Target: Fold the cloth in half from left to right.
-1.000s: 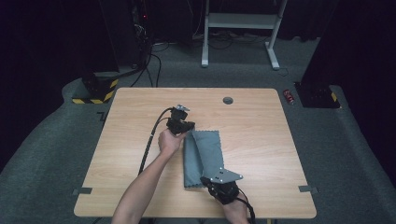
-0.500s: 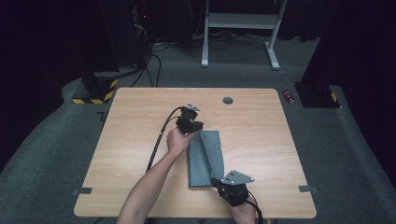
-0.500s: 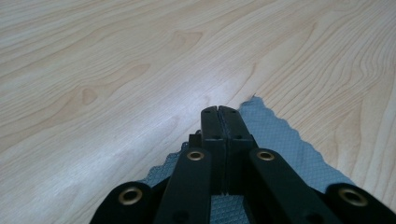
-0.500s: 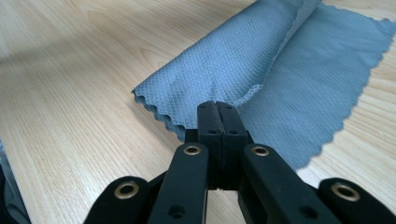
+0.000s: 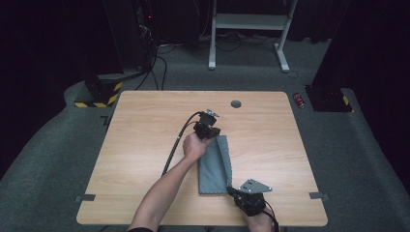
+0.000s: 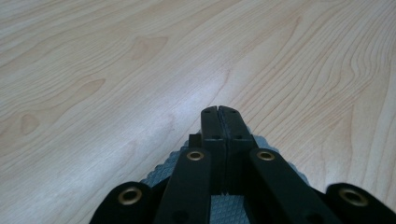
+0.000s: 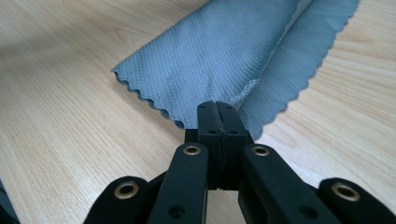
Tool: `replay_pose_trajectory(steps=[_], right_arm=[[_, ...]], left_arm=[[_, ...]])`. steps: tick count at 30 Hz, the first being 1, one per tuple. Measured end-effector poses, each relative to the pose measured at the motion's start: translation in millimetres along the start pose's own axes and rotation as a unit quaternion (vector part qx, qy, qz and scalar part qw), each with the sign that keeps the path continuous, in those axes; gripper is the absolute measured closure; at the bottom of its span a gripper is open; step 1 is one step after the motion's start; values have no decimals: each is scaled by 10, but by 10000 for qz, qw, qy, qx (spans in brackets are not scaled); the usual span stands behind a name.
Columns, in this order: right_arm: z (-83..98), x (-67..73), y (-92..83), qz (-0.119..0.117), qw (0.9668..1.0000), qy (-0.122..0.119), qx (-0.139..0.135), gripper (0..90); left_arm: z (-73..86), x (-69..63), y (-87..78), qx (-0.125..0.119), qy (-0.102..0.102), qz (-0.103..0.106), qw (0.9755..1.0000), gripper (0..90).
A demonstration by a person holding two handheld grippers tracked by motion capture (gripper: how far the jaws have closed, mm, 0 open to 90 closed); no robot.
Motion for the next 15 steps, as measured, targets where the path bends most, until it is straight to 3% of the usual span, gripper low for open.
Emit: replay_pose_trajectory(steps=[6, 15], right_arm=[[63, -52, 11, 22, 9999, 100, 103, 899], [57, -88, 17, 51, 9996, 179, 192, 895]], left_arm=[[-16, -43, 109, 111, 79, -35, 9999, 895], [-4, -32, 218, 124, 15, -120, 9998, 890]])
Point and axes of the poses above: each handheld gripper's, and its own axes: y roughly forward along the jaws, z roughly out of its underside, x roughly to its left, the point moved 3 cm from there along y, roughly forward along the jaws, and after that the axes turned 8 degrees about z, right-handed, at the moved point
